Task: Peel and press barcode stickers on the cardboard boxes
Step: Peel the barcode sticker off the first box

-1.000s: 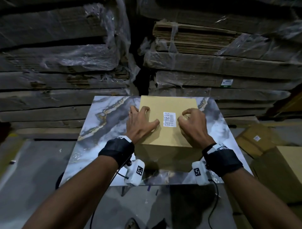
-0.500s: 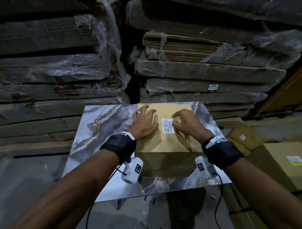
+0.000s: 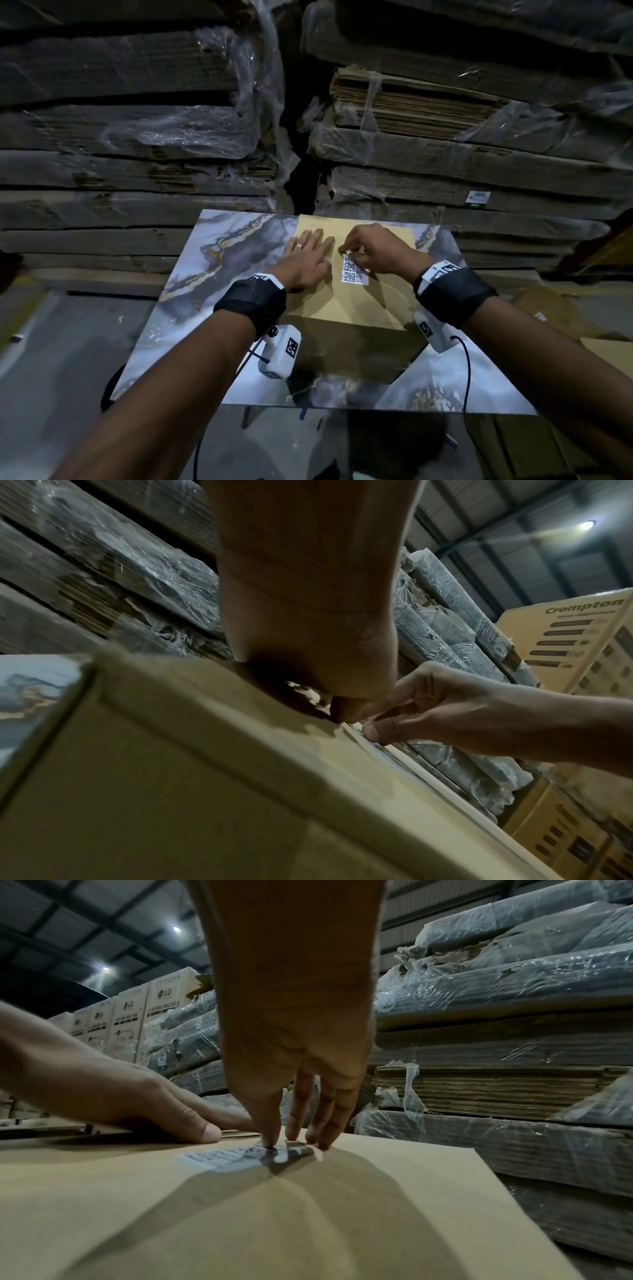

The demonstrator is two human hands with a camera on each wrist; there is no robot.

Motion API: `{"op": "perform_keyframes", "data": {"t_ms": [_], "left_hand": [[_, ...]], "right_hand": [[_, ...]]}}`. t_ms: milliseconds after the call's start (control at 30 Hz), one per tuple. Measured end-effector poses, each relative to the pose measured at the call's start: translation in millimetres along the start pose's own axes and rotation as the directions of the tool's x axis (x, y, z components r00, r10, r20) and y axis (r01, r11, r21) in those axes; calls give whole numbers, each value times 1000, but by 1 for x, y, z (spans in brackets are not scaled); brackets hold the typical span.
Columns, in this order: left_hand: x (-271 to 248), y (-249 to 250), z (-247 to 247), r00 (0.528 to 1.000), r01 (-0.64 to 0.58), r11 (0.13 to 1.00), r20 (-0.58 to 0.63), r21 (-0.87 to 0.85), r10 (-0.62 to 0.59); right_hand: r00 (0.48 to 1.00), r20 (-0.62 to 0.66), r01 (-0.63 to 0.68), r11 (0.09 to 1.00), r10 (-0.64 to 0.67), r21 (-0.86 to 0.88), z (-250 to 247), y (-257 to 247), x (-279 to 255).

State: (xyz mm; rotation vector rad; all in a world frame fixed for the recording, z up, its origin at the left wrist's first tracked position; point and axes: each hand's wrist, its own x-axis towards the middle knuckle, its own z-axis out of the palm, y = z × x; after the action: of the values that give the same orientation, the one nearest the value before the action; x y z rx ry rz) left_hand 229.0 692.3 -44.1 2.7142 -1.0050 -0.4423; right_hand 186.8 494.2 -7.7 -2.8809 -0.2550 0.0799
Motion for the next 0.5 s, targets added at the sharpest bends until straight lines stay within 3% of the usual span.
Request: {"op": "perform_keyframes", "data": {"t_ms": [500], "left_hand": [[-1, 3, 5, 998, 28, 999, -50, 45, -26]], "right_hand": [[989, 26, 144, 989, -143, -40, 3, 7, 0]]}}
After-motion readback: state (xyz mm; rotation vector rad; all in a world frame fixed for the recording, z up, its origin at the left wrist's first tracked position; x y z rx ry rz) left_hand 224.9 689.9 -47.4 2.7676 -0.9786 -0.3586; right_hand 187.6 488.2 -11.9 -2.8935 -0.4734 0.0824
